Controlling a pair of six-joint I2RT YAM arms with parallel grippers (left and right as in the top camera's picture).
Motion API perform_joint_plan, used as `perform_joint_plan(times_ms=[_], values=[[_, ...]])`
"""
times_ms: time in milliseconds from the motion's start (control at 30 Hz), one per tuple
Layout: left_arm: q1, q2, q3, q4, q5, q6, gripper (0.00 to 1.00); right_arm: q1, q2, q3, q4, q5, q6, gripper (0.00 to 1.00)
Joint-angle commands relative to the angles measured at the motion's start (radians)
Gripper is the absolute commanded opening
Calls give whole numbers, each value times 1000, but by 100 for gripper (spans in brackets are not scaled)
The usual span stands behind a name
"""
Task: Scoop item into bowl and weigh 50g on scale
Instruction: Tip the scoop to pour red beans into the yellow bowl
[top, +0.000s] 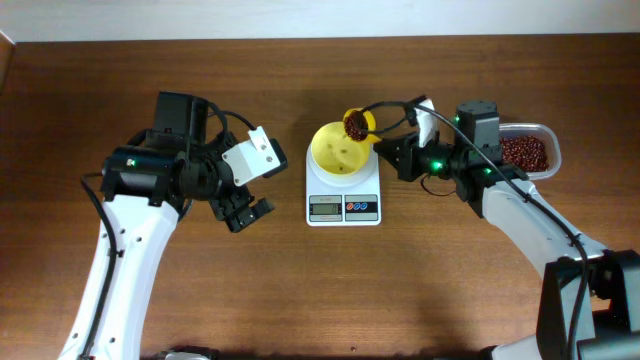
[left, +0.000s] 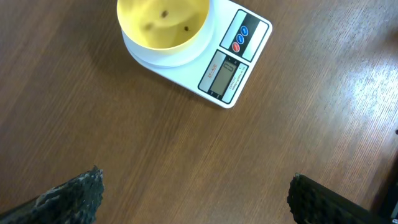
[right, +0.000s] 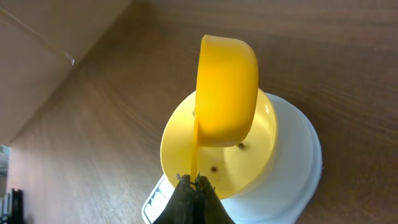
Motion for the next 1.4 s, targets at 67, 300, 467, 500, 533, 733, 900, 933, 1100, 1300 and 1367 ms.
perform_joint_plan(times_ms=[67, 300, 467, 500, 533, 733, 900, 933, 1100, 1300, 1367], values=[[1, -5, -5, 1, 4, -11, 99, 10, 5, 4, -2, 11, -124, 4], [1, -5, -5, 1, 4, -11, 99, 10, 10, 4, -9, -3, -138, 4], [1, -5, -5, 1, 4, -11, 99, 10, 10, 4, -17, -19, -137, 4], [1, -5, -5, 2, 4, -11, 99, 10, 10, 4, -16, -19, -137, 4], [1, -5, -5, 1, 4, -11, 99, 10, 10, 4, -16, -17, -138, 4], [1, -5, -5, 1, 4, -11, 99, 10, 12, 4, 2, 39, -150, 4], [1, -5, -5, 1, 4, -11, 99, 10, 22, 4, 27, -35, -186, 4], [1, -5, -5, 1, 4, -11, 99, 10, 19, 5, 56, -100, -185, 4], [1, -5, -5, 1, 4, -11, 99, 24, 24, 4, 57, 21, -187, 4], [1, -5, -5, 1, 4, -11, 99, 40, 28, 5, 76, 19, -216, 4], [1, -5, -5, 2, 4, -11, 99, 42, 29, 5, 77, 46, -215, 4]])
